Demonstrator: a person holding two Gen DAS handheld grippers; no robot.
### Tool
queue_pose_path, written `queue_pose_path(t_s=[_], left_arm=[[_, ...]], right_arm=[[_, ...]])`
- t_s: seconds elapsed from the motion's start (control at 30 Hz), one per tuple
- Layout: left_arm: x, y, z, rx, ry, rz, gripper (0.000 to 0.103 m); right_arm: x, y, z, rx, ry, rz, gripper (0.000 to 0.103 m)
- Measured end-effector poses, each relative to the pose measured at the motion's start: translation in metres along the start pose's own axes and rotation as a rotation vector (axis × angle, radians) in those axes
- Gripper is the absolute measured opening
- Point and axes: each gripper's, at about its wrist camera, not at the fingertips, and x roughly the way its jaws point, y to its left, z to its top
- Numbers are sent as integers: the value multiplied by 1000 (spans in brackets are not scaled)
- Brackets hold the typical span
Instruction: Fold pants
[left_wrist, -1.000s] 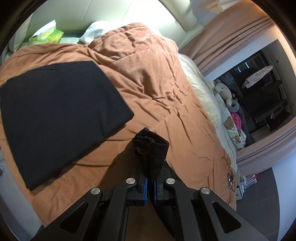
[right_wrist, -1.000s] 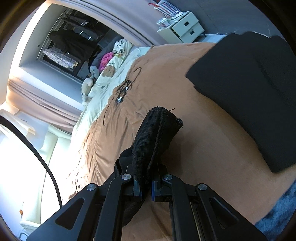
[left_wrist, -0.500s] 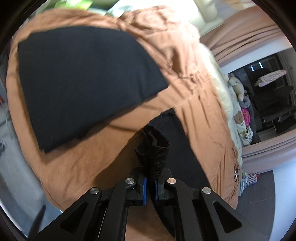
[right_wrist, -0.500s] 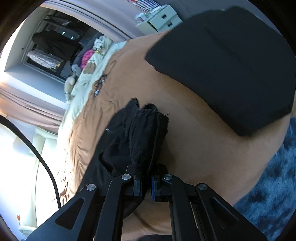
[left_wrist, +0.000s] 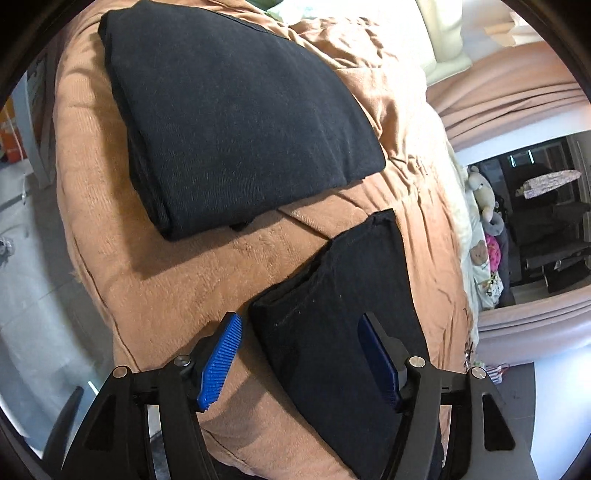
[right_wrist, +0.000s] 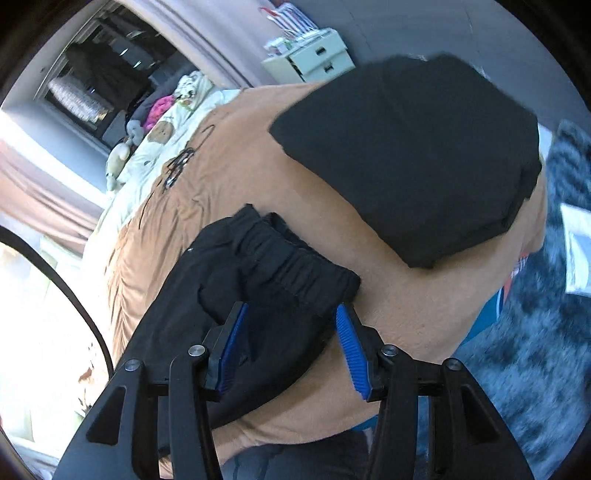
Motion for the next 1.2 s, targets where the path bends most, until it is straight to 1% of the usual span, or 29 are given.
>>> queue_pose_path(t_s=[0.13,0.27,0.43,0.5,0.53,0.6,0.63,0.7,0.83,0.9,1.03,1.17,1.2], left_arm=[[5,4,-8,-5,0,-14,68],[11,7,-12,-14,-3,-31,66],[10,12,-15,-25,-21,-52,65],[11,11,-15,-17,-20,-57,59],[11,12,-14,-16,-19,-56,57],[14,13,-14,-16,-19,-46,49],[15,15,-13,-17,-22,-41,47],[16,17,-12,-16,-25,-40,43],[17,18,-13,-1,-26,-42,42],[16,16,-14,6,-26,-41,42],[16,12,-16,27,-13,-39,42],[17,10,-18,19,-4,-44,42],[18,9,-18,14,1,-54,42]], right_arm=[[9,44,-12,-101,9,-21,47],[18,82,-28,-182,18,18,47],[38,139,-49,-297,54,65,47],[45,154,-57,-326,69,80,47],[52,163,-60,-340,78,87,47],[61,183,-73,-386,99,98,47],[66,185,-74,-402,108,102,47],[76,203,-88,-444,136,119,47],[93,222,-102,-475,176,160,47],[105,233,-113,-476,179,148,47],[128,256,-133,-521,212,153,47],[153,284,-155,-583,308,186,47],[160,292,-164,-612,329,186,43]])
